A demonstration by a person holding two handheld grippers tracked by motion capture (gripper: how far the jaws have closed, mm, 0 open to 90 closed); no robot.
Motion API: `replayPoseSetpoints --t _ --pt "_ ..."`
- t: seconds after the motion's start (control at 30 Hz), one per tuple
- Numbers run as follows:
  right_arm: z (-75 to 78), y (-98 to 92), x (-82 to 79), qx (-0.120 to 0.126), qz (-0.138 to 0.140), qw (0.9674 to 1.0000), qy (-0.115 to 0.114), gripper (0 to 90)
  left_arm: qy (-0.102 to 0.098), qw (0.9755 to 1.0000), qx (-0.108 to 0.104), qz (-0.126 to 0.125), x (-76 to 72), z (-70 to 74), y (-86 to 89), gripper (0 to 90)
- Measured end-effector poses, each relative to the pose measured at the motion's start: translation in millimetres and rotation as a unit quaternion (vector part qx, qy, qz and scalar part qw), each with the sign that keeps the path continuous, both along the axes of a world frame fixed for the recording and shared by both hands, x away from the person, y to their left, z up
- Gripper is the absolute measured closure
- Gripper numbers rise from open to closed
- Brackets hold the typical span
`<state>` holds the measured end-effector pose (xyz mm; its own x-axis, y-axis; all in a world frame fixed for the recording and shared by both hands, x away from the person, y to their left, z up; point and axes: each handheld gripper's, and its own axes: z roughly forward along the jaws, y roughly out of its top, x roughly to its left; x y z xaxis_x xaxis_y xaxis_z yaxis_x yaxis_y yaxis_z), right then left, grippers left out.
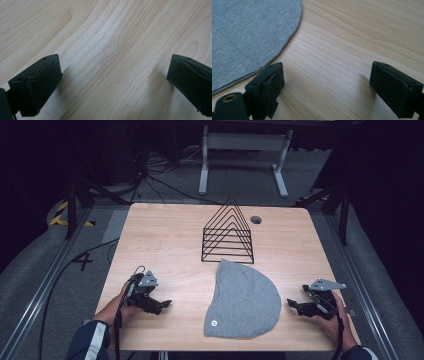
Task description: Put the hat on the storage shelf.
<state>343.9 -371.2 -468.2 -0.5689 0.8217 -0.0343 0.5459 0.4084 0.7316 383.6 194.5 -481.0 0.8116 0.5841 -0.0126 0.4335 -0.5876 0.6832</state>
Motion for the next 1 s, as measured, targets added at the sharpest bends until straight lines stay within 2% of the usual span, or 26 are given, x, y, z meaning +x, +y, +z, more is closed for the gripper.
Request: replayPoseSetpoints --t 0.2,0.33,0.47,0.53,0.57,0.6,0.63,0.67,0.7,0.83,0.9,0.97,1.0 --pt "-0.1 1.6 1.2 -0.002 -0.002 1.0000 0.003 9.8 0.000 1.0000 0.001 -0.001 -0.4 0.8 -0.7 1.1" --pt "0.2 3.2 3.5 -0.003 -0.007 1.0000 0.005 9.7 -0.002 0.9999 0.009 -0.014 -1.6 4.2 -1.2 7.3" --pt "0.3 4.4 3.7 -0.002 -0.014 0.9999 0.005 9.7 0.011 0.9990 0.022 -0.038 3.4 7.4 -3.4 9.5" --pt "1.8 5.1 4.9 -0.008 -0.013 0.9998 0.011 11.4 0.015 0.9995 0.022 -0.020 7.3 9.8 -9.1 12.7" --pt "4.3 5.7 5.8 -0.013 -0.013 0.9996 0.021 14.7 0.019 0.9993 0.026 -0.021 9.5 12.5 -12.0 17.9" --pt "7.1 6.5 6.4 -0.019 -0.013 0.9993 0.029 18.8 0.013 0.9992 0.028 -0.024 10.5 13.8 -14.1 23.6" --pt "9.1 7.2 6.7 -0.024 -0.012 0.9991 0.034 23.8 0.007 0.9993 0.021 -0.029 13.0 14.0 -18.3 26.1" --pt "11.4 8.1 6.6 -0.026 -0.003 0.9989 0.038 30.2 0.010 0.9993 0.020 -0.031 15.6 15.3 -21.2 25.6" --pt "12.5 8.9 5.5 -0.028 0.006 0.9989 0.038 32.7 0.011 0.9992 0.011 -0.036 18.8 16.7 -25.2 25.7" --pt "21.7 23.6 -6.4 -0.004 0.039 0.9992 0.003 49.9 -0.006 0.9980 -0.009 -0.063 28.6 26.1 -40.7 32.3" --pt "26.5 38.3 -12.6 -0.008 0.062 0.9980 -0.010 57.4 -0.012 0.9970 -0.011 -0.076 34.0 30.1 -51.8 34.9" --pt "29.4 55.0 -18.0 -0.003 0.088 0.9960 -0.014 64.8 -0.016 0.9956 -0.006 -0.092 38.3 32.9 -66.1 36.0" --pt "29.7 64.5 -20.5 -0.002 0.100 0.9948 -0.016 65.9 -0.027 0.9947 -0.003 -0.100 39.3 33.8 -73.8 37.4"
